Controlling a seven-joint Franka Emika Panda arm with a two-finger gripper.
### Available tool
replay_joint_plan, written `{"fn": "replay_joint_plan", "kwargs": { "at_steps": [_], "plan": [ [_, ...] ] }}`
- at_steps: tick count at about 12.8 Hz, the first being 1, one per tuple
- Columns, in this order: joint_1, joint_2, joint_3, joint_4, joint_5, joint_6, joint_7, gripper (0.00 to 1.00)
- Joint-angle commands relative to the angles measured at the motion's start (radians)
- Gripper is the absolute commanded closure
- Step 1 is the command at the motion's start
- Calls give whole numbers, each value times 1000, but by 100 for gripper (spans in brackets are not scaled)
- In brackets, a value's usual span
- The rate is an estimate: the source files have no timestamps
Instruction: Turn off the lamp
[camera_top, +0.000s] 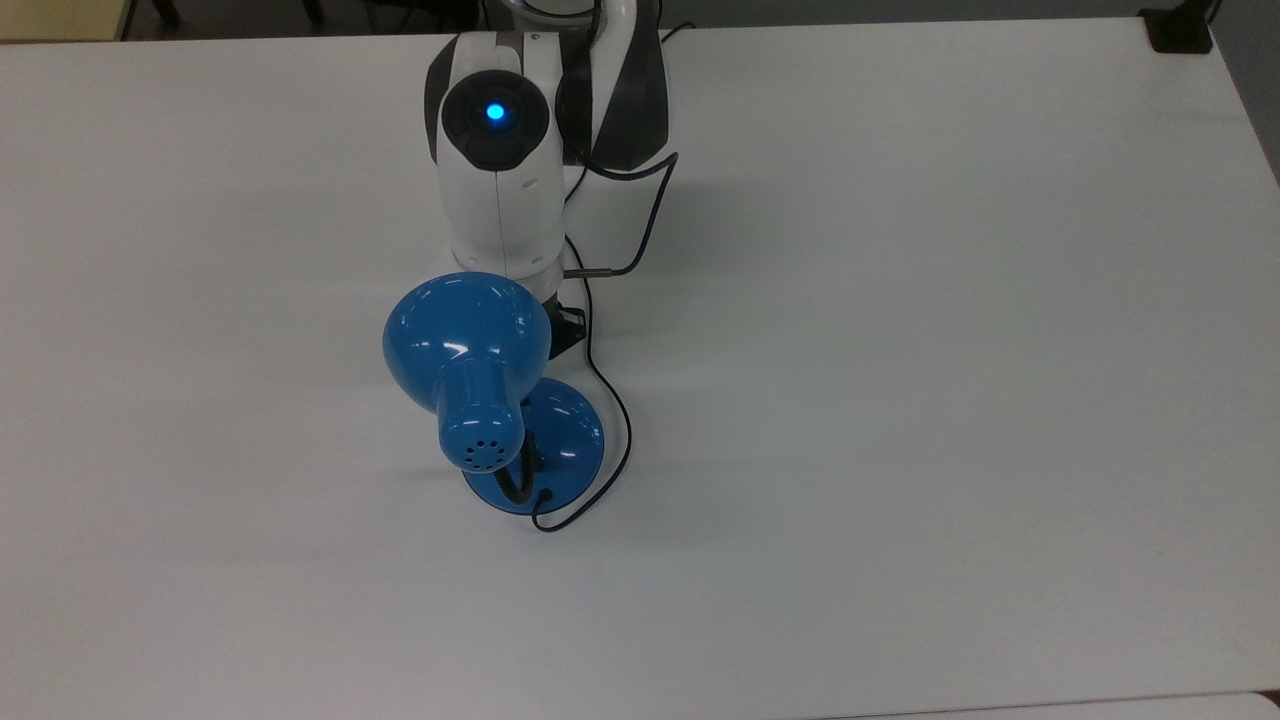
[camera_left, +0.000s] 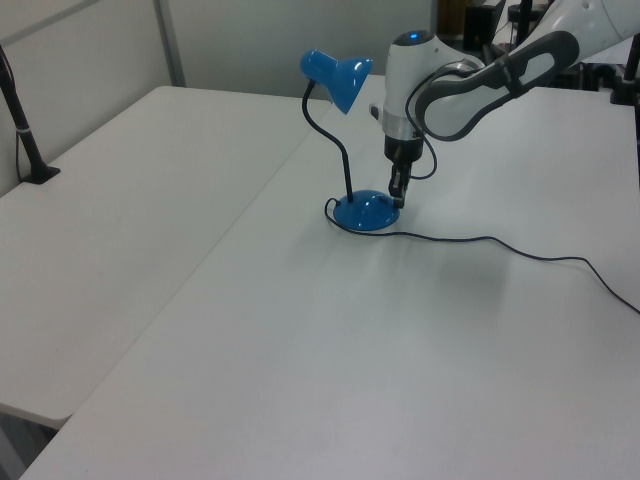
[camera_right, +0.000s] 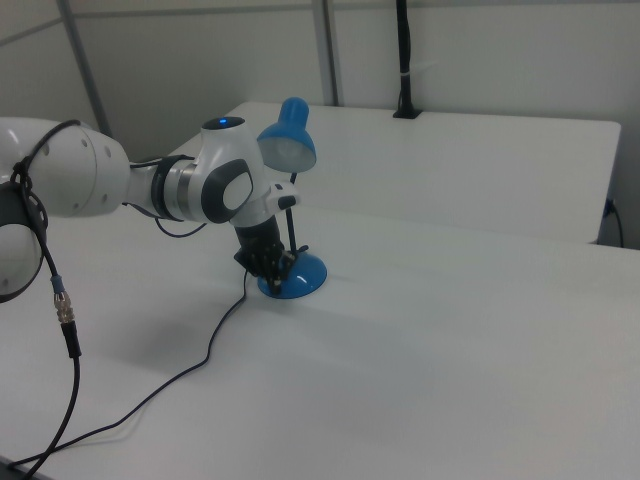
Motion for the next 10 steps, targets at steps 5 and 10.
{"fn": "replay_joint_plan", "kwargs": {
  "at_steps": [5, 10],
  "plan": [
    [11, -133, -3, -7, -3, -222, -5, 100],
    [30, -282, -5, -7, -12, -346, -3, 100]
  ]
}}
